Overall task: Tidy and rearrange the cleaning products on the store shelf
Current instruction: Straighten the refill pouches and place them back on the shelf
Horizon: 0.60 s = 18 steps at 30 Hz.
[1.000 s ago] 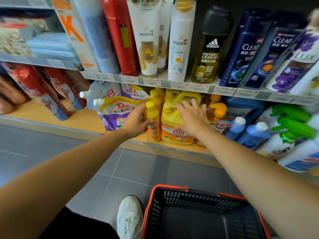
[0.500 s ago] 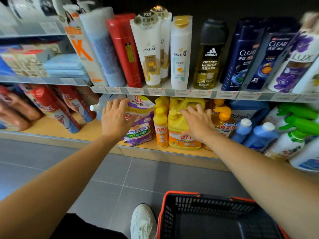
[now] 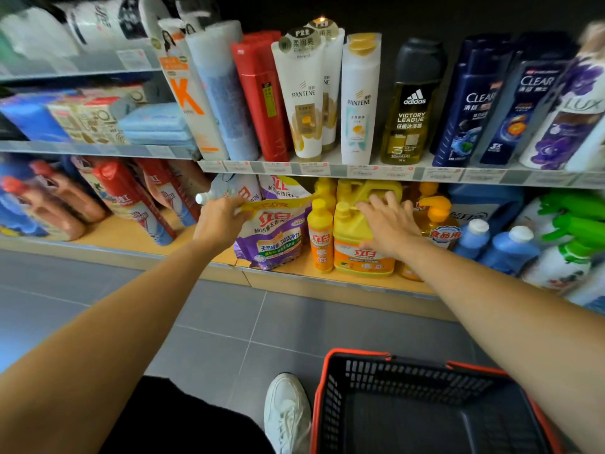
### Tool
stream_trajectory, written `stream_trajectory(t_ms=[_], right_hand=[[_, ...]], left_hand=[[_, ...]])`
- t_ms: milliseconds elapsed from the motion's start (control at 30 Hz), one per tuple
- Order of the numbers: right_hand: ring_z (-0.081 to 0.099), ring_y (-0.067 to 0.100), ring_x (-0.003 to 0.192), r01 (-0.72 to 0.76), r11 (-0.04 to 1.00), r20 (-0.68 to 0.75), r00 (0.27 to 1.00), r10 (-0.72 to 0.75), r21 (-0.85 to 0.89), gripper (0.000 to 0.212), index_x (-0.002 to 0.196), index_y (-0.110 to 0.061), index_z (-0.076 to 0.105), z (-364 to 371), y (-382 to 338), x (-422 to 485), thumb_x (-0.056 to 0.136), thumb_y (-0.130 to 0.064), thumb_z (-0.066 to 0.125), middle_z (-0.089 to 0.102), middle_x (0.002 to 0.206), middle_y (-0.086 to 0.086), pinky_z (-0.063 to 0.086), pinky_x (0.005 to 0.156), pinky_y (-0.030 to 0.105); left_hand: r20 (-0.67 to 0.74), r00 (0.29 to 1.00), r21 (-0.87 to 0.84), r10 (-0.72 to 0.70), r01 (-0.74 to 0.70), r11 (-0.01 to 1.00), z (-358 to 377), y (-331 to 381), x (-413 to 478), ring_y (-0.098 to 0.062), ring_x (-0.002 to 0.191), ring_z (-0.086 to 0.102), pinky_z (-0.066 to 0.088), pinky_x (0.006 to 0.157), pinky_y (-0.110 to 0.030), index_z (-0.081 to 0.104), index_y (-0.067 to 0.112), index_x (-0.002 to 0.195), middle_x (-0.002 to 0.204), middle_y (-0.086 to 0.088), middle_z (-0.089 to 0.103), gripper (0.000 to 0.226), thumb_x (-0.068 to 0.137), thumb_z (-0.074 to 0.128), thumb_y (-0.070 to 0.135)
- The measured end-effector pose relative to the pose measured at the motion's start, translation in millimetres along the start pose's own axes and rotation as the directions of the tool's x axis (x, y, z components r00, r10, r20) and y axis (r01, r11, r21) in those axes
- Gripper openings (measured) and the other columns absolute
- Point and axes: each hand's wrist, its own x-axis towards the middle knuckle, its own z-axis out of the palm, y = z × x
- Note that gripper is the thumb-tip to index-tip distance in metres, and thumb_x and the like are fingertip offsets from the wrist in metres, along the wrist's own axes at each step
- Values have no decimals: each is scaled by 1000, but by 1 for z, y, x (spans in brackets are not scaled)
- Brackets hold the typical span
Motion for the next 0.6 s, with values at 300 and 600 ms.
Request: stream_trajectory(t_ms=[300,600], right_hand=[[32,28,144,-119,784,198,980,-4,609,93,150,-26,39,-38,20,0,72,-47,85,39,154,4,31,116,51],[64,17,108,-63,360,83,996,-41,931,69,141,-19,51,-85,-19,-74,80,-28,82,59,128,-2,56,84,29]], left_hand=[[-191,981,35,24,-18,999,-53,35,-26,-35,84,68,40,66,-34,77,18,101,89,-12,76,15,95,64,23],[-99,991,-210,95,-114,971,-105,83,-90,-16,73,66,51,66,-32,78,18,91,81,1,74,13,95,69,26]])
